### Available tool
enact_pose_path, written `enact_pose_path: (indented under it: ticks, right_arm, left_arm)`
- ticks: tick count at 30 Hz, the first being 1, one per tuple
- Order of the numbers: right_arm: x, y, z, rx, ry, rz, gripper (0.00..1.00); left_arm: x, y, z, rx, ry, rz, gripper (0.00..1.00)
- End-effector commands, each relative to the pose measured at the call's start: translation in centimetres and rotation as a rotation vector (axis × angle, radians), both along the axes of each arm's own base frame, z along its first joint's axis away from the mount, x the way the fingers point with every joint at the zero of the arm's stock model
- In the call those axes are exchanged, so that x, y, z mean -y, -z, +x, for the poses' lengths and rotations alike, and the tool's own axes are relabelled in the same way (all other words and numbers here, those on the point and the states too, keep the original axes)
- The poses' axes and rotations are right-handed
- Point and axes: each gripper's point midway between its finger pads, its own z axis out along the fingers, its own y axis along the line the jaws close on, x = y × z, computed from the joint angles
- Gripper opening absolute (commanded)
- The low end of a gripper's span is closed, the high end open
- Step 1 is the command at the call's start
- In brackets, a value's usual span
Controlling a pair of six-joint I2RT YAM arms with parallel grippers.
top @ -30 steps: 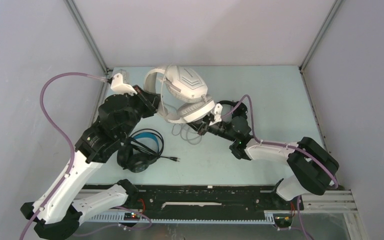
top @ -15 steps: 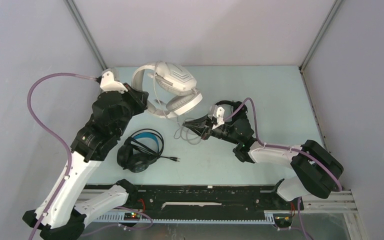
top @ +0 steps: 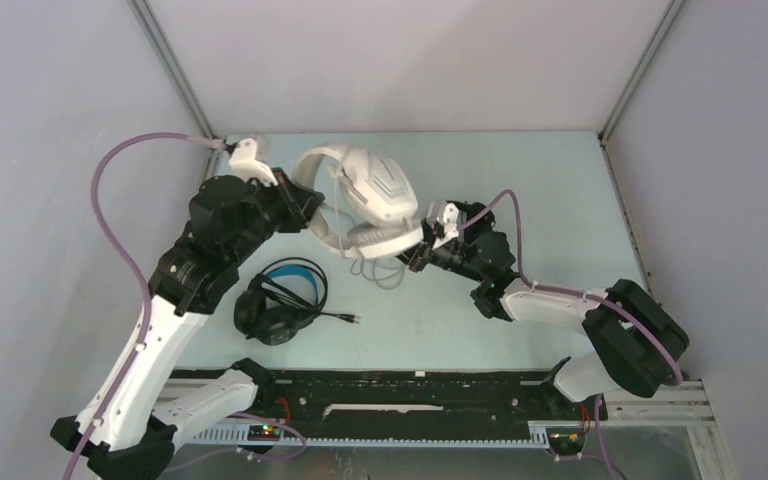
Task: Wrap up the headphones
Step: Wrap the headphones cable around the headphones.
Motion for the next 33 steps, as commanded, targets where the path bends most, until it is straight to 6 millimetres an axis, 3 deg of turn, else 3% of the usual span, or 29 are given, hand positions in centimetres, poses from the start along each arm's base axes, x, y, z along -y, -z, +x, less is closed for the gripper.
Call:
enact_pose_path:
  ticks: [1, 6, 10, 15, 20, 23, 29, 32, 33]
  right_arm:
    - [1.9, -1.0, 1.6, -0.023, 0.049, 0.020, 0.00]
    - [3.3, -1.0, 1.6, -0.064, 0.037, -0.014, 0.00]
    - [3.4, -0.4, 0.4, -0.086, -0.034, -0.055, 0.00]
    - [2.7, 0.3, -1.6, -0.108, -0.140, -0.079, 0.00]
    - [1.6, -0.5, -1.9, -0.044, -0.166, -0.024, 0.00]
    - [0.8, -1.0, -2.1, -0.004, -0.173, 0.020, 0.00]
    - [-0.4, -1.5, -2.1, 0.028, -0.175, 0.103, 0.06]
    - [-1.2, -1.3, -2.0, 0.021, -0.189, 0.107, 0.09]
    - [-1.6, -1.2, -2.0, 0.020, -0.196, 0.107, 0.14]
  left_arm:
    - [4.0, -5.1, -3.3, 0.182, 0.347, 0.009, 0.00]
    - [5.1, -1.4, -3.7, 0.129, 0.517, 0.206, 0.00]
    - [5.4, 0.6, -3.1, 0.083, 0.574, 0.286, 0.00]
    - [5.2, -0.1, -0.3, -0.068, 0.411, 0.103, 0.00]
    - [4.2, -3.6, 1.1, 0.001, 0.222, -0.096, 0.00]
    - [3.0, -4.6, 1.5, -0.010, 0.127, -0.136, 0.00]
    - [0.1, -4.3, 2.6, -0.037, -0.064, -0.138, 0.00]
    - [-0.3, -4.2, 2.9, -0.043, -0.099, -0.146, 0.00]
    - [-0.3, -4.2, 2.9, -0.043, -0.101, -0.151, 0.00]
